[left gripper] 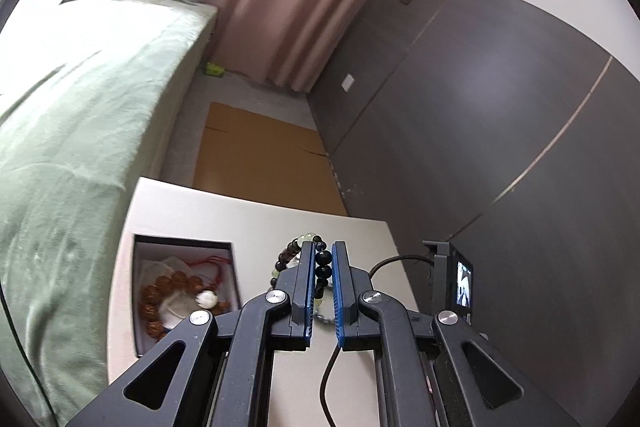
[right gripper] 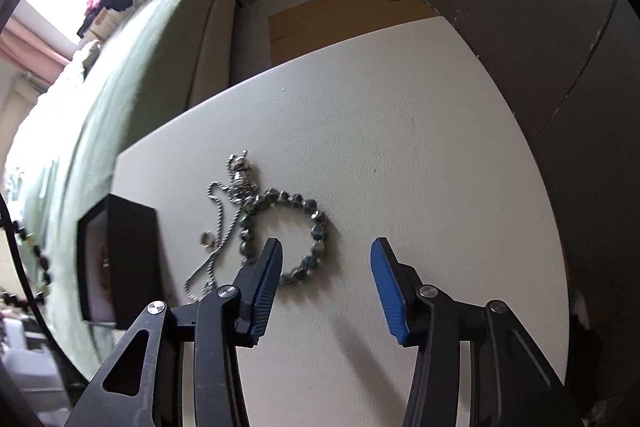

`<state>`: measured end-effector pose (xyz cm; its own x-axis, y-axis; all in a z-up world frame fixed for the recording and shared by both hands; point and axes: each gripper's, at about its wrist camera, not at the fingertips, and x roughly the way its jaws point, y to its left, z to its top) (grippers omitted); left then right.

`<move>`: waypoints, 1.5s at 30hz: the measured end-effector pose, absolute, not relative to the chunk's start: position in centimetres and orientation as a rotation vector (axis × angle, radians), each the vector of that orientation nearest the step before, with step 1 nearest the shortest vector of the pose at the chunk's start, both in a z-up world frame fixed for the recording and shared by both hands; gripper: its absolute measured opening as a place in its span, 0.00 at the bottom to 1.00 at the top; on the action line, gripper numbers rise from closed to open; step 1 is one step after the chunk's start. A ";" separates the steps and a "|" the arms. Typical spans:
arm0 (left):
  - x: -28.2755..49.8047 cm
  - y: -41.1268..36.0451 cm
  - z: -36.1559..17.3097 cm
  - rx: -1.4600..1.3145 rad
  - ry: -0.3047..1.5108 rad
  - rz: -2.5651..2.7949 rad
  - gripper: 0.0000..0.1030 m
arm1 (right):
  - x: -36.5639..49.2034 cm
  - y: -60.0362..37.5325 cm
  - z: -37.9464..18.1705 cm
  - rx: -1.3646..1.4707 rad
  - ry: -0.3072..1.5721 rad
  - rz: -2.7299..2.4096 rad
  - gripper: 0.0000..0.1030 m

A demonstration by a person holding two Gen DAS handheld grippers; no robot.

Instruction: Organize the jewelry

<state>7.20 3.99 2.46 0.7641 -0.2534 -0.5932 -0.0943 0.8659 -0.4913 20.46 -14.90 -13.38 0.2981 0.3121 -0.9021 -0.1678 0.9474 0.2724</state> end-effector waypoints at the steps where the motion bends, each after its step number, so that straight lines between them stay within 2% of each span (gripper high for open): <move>1: 7.1 4.4 2.4 -0.535 0.703 -0.083 0.07 | 20.6 -14.6 -13.6 0.120 1.227 0.316 0.42; 4: 6.9 5.4 2.1 -0.546 0.703 -0.059 0.07 | 20.5 -13.6 -13.9 0.051 1.220 0.292 0.25; 5: 6.9 5.7 2.1 -0.550 0.703 -0.053 0.07 | 20.5 -13.2 -14.0 0.010 1.218 0.284 0.15; 7: 6.7 6.3 1.9 -0.554 0.703 -0.037 0.07 | 20.3 -12.9 -13.9 -0.007 1.213 0.289 0.10; 19: 6.8 9.4 -0.4 -0.575 0.761 0.043 0.07 | 17.8 -15.1 -7.9 0.138 1.049 0.412 0.10; 28: 8.4 8.1 -2.6 -0.615 0.800 -0.055 0.08 | 16.2 -14.1 -5.7 0.182 0.999 0.485 0.10; 35: 9.5 10.6 -5.9 -0.643 0.978 0.123 0.09 | 16.4 -13.1 -5.8 0.183 1.018 0.491 0.10; 37: 9.1 10.9 -5.4 -0.640 0.957 0.127 0.18 | 16.4 -13.1 -5.7 0.191 1.016 0.503 0.10; 39: 8.6 11.1 -4.8 -0.640 0.926 0.130 0.54 | 16.3 -12.8 -5.5 0.199 1.008 0.522 0.10; 41: 7.9 11.3 -3.9 -0.632 0.876 0.144 0.59 | 16.0 -12.6 -5.2 0.204 0.998 0.542 0.10; 45: 7.4 11.7 -2.9 -0.616 0.853 0.146 0.59 | 15.3 -11.5 -4.4 0.230 0.971 0.608 0.10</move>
<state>7.35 11.72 -2.89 0.6591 -0.1188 -0.7426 -0.3591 0.8179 -0.4496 15.33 -11.48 -4.45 0.4151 0.5782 -0.7024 -0.3791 0.8118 0.4442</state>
